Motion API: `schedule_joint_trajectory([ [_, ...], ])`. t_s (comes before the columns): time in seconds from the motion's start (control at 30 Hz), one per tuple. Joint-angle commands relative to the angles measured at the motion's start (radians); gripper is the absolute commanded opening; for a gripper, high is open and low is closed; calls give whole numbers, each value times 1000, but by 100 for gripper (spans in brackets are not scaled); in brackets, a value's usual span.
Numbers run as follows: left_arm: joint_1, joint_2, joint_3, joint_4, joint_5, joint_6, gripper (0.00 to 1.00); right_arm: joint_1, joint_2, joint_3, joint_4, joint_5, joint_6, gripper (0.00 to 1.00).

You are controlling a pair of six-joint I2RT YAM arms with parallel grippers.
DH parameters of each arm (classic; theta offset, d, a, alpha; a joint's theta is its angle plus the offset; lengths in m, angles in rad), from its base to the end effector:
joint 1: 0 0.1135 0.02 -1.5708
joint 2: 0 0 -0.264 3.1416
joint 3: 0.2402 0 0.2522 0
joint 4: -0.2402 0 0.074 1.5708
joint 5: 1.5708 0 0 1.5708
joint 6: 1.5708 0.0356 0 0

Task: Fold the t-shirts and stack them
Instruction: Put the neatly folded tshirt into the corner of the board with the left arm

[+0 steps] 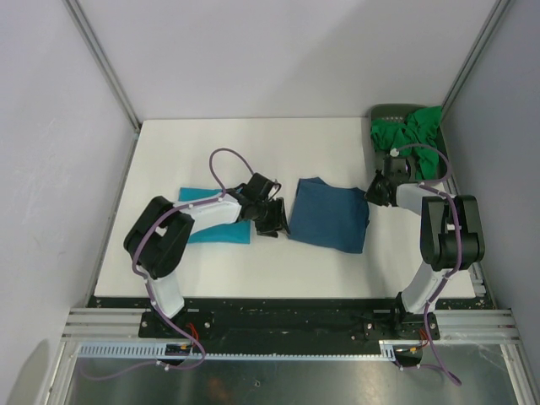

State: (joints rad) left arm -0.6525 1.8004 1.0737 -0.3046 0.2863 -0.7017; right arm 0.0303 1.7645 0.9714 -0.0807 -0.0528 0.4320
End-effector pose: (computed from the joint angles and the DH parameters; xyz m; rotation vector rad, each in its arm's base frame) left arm 0.2788 -0.2257 0.1599 0.0425 2.7905 -0.7963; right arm 0.3555 0.0127 0.1561 0.4679 2.4167 0.2681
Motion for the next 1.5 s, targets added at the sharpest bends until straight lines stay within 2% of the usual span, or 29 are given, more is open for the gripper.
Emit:
schedule_joint_trajectory([
  [0.0, -9, -38, -17, 37, 32, -28, 51, -5, 20, 26, -32, 27, -13, 3],
  [0.87, -30, 64, -20, 91, -7, -134, 42, -5, 9, 36, -51, 25, -11, 0],
  [1.03, -43, 64, -31, 92, -57, -172, 30, -5, -1, 39, -54, 26, -10, 0],
  [1.2, -42, 19, -29, 88, -110, -168, 5, -4, -42, 49, -73, 26, -7, 0],
  [1.23, -43, 7, -21, 85, -116, -160, 2, -4, -58, 53, -83, 23, -4, 0],
  [1.47, -43, -80, 63, 25, -167, -107, 0, 96, -227, 107, -199, 93, 19, 0],
])
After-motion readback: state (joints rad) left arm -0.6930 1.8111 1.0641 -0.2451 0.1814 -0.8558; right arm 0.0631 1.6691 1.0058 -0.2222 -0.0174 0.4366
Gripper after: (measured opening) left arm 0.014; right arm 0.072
